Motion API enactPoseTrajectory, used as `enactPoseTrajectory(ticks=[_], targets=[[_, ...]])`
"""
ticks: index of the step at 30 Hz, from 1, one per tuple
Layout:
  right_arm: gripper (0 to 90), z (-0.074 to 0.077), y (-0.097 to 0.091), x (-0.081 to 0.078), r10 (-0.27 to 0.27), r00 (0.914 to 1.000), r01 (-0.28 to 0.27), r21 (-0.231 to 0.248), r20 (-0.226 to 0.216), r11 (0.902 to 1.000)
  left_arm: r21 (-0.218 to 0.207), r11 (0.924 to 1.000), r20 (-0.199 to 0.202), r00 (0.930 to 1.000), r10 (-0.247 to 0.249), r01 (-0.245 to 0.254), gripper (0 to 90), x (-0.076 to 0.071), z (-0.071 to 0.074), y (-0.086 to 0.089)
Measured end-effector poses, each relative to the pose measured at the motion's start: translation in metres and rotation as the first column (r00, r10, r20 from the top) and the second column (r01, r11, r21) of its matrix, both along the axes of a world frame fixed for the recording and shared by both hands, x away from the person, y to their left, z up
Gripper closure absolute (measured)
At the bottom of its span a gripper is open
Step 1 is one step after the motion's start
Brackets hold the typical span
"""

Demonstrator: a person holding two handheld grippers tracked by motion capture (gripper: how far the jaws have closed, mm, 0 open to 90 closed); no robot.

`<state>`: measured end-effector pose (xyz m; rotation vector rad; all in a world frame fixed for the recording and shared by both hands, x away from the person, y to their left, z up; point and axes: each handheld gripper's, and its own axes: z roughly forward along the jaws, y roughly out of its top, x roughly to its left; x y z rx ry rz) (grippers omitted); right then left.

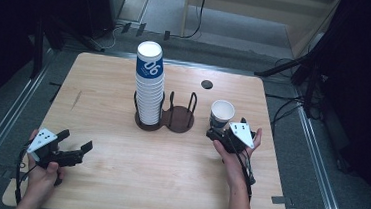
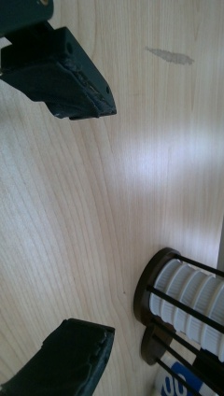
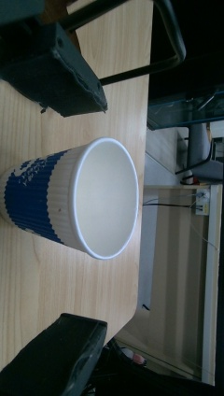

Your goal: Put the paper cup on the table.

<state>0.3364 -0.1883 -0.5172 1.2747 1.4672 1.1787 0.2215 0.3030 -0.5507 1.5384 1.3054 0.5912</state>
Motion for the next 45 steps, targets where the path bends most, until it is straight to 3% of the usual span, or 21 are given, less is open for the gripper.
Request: enactPoseTrajectory(ticks=[19, 33, 45], targets=[[0.0, 0.013, -0.024, -0.046, 0.004, 0.9988, -0.005, 0.037, 0.050, 0.9993, -0.008, 0.9999, -0.009, 0.9999, -0.007, 0.007, 0.0, 0.000, 0.000, 0.002], [0.0, 0.013, -0.054, -0.072, -0.044, 0.9983, 0.043, 0.032, 0.039, 0.9986, 0.005, 1.0000, -0.009, 0.9999, -0.006, 0.006, 0.0, 0.000, 0.000, 0.000], [0.0, 0.007, -0.076, -0.093, -0.078, 0.9967, 0.078, -0.004, 0.025, 0.9970, 0.000, 1.0000, -0.007, 1.0000, -0.006, 0.006, 0.0, -0.001, 0.000, 0.000]])
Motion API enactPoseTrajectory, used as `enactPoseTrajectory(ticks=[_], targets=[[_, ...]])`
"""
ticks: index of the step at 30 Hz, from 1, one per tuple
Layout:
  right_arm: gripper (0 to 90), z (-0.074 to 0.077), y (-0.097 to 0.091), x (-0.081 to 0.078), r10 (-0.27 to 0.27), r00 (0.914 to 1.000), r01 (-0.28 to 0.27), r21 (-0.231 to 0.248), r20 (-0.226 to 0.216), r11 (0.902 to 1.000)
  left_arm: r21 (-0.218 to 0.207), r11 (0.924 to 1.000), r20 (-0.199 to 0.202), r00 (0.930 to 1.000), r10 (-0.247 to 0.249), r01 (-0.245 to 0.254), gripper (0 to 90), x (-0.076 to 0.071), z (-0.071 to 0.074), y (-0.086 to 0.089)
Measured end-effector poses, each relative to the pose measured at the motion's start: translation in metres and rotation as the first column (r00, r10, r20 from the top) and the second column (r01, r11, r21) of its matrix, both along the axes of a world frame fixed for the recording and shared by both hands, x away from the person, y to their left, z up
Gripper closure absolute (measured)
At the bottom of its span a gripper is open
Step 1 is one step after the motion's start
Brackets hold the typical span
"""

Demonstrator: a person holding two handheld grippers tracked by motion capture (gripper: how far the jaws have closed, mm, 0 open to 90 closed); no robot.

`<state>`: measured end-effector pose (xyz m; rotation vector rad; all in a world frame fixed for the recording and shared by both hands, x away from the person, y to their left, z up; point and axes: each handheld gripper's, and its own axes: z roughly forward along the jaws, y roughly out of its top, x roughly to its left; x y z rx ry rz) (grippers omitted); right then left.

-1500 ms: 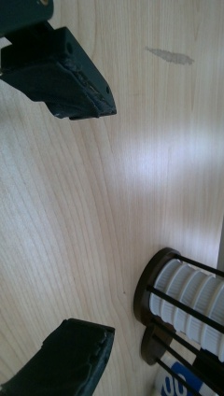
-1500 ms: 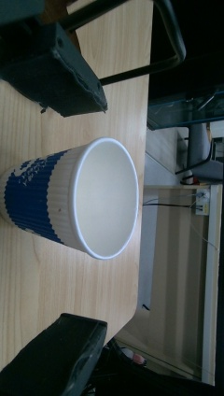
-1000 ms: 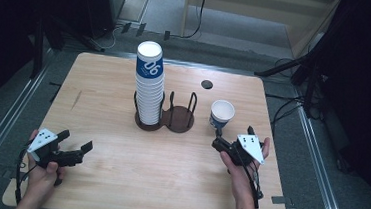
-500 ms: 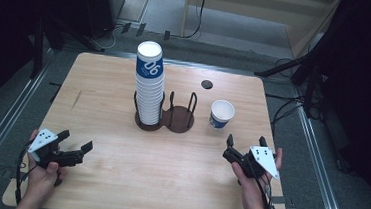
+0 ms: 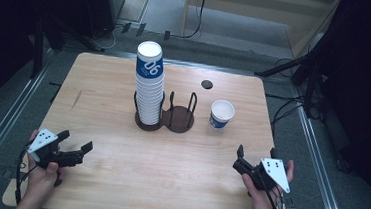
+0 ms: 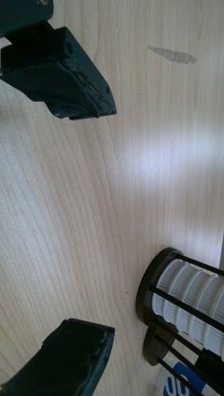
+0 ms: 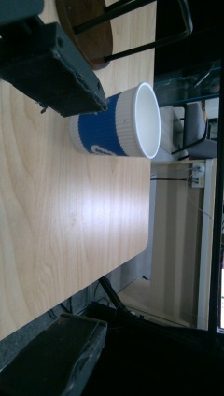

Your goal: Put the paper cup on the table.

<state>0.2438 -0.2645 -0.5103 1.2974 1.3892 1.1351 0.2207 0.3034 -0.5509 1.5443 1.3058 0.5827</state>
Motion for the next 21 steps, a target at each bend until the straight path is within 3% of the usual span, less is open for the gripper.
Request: enactPoseTrajectory(ticks=[8, 21], targets=[[0.0, -0.005, -0.019, -0.013, -0.033, 0.9993, 0.033, -0.001, -0.016, 0.9994, 0.002, 1.0000, 0.001, 1.0000, -0.002, 0.002, 0.0, 0.000, 0.000, 0.000], [0.0, -0.020, -0.049, -0.028, -0.097, 0.9940, 0.095, -0.041, -0.051, 0.9947, 0.002, 1.0000, 0.001, 1.0000, -0.003, 0.003, 0.0, 0.000, 0.000, 0.000]])
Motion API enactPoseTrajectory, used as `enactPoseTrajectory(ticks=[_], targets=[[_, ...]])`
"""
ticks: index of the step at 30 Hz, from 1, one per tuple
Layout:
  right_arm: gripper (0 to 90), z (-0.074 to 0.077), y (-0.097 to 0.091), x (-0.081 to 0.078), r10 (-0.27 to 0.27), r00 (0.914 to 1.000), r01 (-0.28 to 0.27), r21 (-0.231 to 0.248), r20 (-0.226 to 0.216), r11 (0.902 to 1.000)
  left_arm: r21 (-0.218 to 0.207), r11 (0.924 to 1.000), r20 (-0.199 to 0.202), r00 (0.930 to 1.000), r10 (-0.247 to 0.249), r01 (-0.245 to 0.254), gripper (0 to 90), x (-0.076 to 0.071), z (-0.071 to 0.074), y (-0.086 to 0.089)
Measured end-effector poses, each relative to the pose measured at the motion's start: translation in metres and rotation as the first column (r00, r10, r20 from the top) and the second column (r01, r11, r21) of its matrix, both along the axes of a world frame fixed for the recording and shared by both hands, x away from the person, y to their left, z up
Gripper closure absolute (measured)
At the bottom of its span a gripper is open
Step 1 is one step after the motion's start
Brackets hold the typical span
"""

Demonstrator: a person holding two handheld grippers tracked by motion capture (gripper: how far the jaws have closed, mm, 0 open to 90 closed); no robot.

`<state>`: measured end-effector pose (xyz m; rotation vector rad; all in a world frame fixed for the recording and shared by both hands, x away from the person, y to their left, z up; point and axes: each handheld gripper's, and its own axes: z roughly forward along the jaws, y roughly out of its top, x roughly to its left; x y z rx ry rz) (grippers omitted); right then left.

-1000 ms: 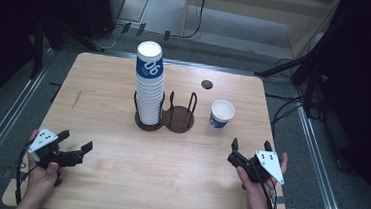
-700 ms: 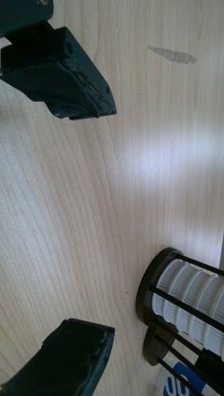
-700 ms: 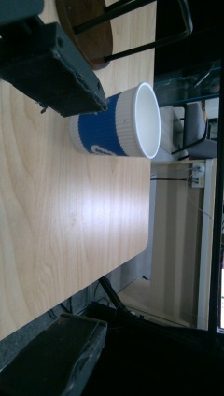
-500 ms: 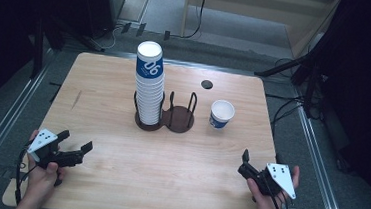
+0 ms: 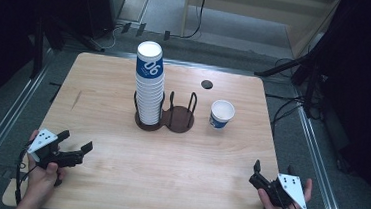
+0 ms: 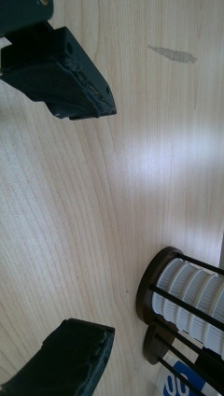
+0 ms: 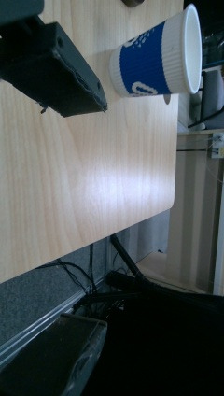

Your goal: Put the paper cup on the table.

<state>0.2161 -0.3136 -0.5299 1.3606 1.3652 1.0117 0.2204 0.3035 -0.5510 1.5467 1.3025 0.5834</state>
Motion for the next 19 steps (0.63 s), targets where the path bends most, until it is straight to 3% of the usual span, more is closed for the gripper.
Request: enactPoseTrajectory(ticks=[12, 19], targets=[[0.0, -0.015, -0.021, -0.016, -0.065, 0.9976, 0.065, 0.015, -0.024, 0.9977, 0.003, 1.0000, -0.003, 1.0000, 0.004, -0.004, 0.0, 0.000, 0.000, -0.001], [0.0, -0.014, -0.025, -0.018, -0.090, 0.9958, 0.091, 0.043, -0.015, 0.9950, -0.008, 0.9999, -0.003, 1.0000, 0.007, -0.007, 0.0, 0.002, -0.001, -0.002]])
